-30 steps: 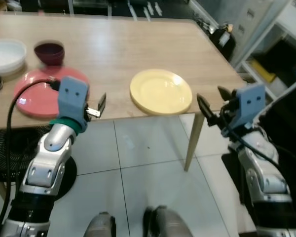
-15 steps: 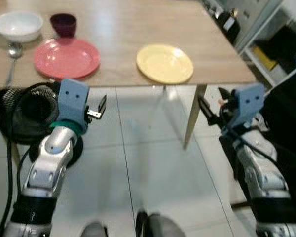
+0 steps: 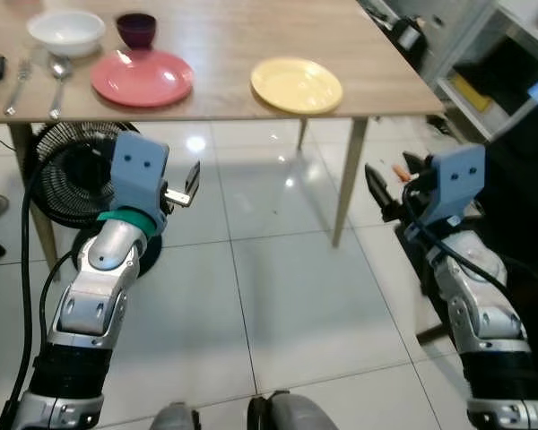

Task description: Setting the table

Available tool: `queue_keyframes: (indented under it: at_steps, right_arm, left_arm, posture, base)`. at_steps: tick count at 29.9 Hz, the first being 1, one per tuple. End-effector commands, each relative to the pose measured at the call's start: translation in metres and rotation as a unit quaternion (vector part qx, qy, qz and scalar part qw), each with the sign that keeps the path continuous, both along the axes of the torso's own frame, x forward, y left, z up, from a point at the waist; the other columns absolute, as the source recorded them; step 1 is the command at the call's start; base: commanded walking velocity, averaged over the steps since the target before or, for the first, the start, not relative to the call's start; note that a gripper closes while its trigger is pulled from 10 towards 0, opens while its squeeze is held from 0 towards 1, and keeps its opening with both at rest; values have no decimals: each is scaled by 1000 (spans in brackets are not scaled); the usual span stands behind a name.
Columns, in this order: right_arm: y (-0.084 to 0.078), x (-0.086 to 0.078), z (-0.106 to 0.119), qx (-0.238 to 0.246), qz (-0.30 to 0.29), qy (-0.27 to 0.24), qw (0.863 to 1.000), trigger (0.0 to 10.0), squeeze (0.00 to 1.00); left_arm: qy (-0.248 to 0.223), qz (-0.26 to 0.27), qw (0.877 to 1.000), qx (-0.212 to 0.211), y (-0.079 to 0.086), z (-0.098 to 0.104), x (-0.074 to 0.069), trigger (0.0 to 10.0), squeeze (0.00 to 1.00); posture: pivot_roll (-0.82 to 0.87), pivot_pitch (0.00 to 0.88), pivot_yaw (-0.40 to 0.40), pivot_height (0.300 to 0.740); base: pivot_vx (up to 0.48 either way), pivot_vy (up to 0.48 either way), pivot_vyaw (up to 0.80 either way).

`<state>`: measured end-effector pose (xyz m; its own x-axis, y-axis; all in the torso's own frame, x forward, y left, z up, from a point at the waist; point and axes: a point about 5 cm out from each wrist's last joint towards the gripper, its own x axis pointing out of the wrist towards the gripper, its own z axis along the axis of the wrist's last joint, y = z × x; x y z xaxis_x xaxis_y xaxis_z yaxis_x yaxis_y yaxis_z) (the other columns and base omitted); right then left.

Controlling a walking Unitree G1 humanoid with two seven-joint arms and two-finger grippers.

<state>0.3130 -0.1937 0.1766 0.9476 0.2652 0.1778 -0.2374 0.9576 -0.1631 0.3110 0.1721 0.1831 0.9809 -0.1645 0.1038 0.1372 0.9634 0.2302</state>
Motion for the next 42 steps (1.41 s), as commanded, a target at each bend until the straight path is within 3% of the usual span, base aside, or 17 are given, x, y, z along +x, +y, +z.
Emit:
queue_keyframes:
  at_steps: [1, 12, 42]
  right_arm:
    - [-3, 1, -2, -6, -8, 1, 1000, 10000, 0]
    - [-4, 4, -1, -13, -9, -2, 1000, 10000, 0]
    - [-8, -6, -9, -12, -26, 5, 1000, 10000, 0]
  left_arm:
    - [8, -2, 1000, -1, -2, -5, -1, 10000, 0]
    - [4, -7, 1000, -3, -6, -4, 3, 10000, 0]
    - [11, -30, 999, -4, -15, -6, 6, 10000, 0]
  posture:
    - [35, 0, -66, 740]
    - [23, 0, -58, 740]
    - [-6, 0, -29, 740]
  base:
    - [-412, 0, 0]
    - [-426, 0, 0]
    - [-449, 0, 0]
